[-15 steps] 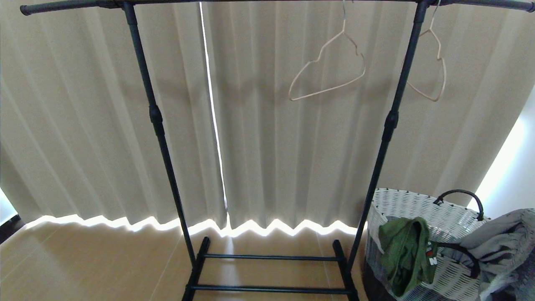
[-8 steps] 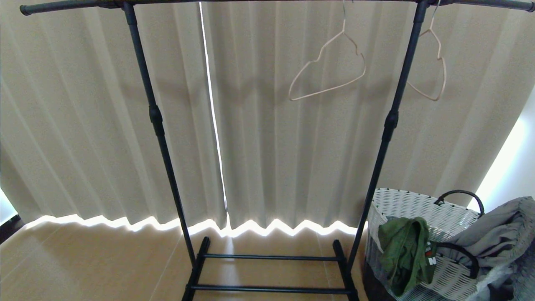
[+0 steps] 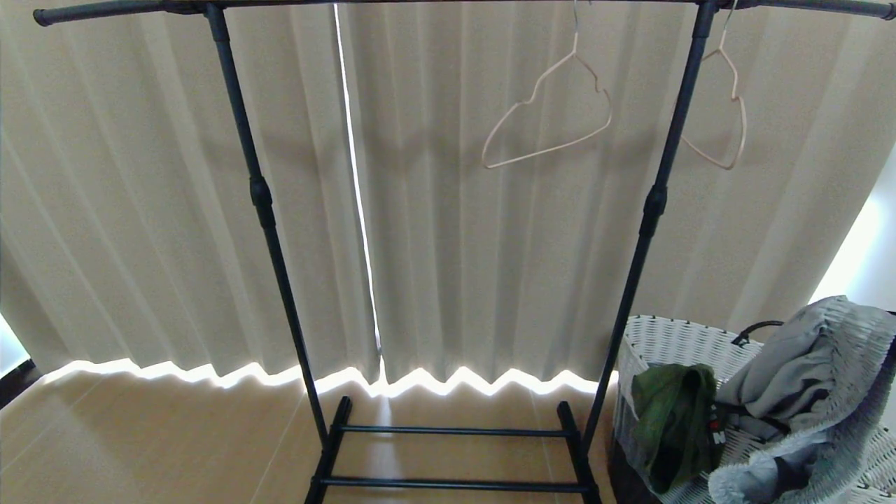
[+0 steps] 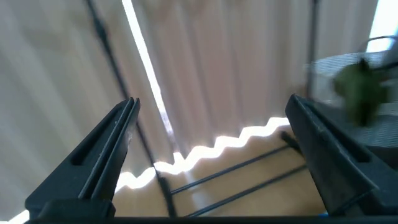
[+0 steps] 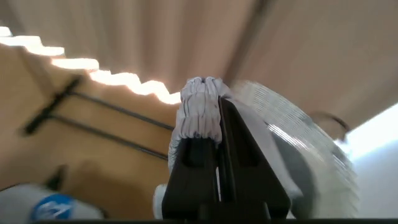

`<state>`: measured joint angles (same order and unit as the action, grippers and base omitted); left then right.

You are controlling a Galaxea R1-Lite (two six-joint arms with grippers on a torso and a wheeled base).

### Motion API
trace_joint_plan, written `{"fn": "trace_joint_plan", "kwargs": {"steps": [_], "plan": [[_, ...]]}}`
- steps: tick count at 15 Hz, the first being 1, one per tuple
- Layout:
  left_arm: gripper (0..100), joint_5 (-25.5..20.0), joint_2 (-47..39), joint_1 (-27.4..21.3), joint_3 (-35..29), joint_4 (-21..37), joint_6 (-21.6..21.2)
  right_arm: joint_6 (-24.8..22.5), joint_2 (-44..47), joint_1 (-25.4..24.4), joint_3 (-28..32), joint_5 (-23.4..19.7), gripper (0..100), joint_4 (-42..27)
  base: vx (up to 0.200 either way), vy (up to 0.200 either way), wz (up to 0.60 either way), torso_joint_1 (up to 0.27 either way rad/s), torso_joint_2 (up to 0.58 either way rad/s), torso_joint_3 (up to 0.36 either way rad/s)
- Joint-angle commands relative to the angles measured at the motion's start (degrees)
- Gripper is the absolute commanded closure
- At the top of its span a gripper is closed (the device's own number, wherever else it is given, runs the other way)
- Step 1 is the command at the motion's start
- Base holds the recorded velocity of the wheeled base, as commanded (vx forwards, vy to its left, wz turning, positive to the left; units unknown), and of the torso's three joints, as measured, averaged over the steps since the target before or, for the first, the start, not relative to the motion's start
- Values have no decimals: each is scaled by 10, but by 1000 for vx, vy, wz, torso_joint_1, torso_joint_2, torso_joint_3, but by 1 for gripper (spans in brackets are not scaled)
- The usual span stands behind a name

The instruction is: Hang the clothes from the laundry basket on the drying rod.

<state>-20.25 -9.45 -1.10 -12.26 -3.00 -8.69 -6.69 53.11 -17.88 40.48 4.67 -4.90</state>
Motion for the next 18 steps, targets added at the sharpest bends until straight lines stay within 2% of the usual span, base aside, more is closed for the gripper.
{"fn": "trace_joint_plan", "kwargs": {"steps": [1,3,4,6,8,10,13,15,18], "plan": [[0,-35,-174,-35,-109,-2,10,0,9,-16,23,-7,100,0,0,0,0,0,0,0],[0,-35,-321,-97,-216,-14,24,11,21,-52,74,-11,100,0,0,0,0,0,0,0],[0,-34,-367,-105,-250,-35,47,25,25,-73,93,-11,100,0,0,0,0,0,0,0],[0,-33,-428,-123,-297,-49,55,40,29,-102,116,-11,100,0,0,0,0,0,0,0],[0,-28,-458,-165,-311,-49,54,41,39,-119,125,-11,100,8,0,0,0,0,0,0],[0,-27,-484,-251,-311,-48,50,41,59,-132,144,-13,100,9,0,0,0,0,0,0],[0,-3,-534,-332,-311,-51,35,41,74,-134,156,-13,100,12,0,0,0,0,0,0],[0,18,-612,-387,-319,-80,35,41,77,-134,180,-13,100,11,0,0,0,0,0,0],[0,62,-716,-450,-337,-158,39,41,81,-144,192,-14,100,11,0,0,0,0,0,0]]}}
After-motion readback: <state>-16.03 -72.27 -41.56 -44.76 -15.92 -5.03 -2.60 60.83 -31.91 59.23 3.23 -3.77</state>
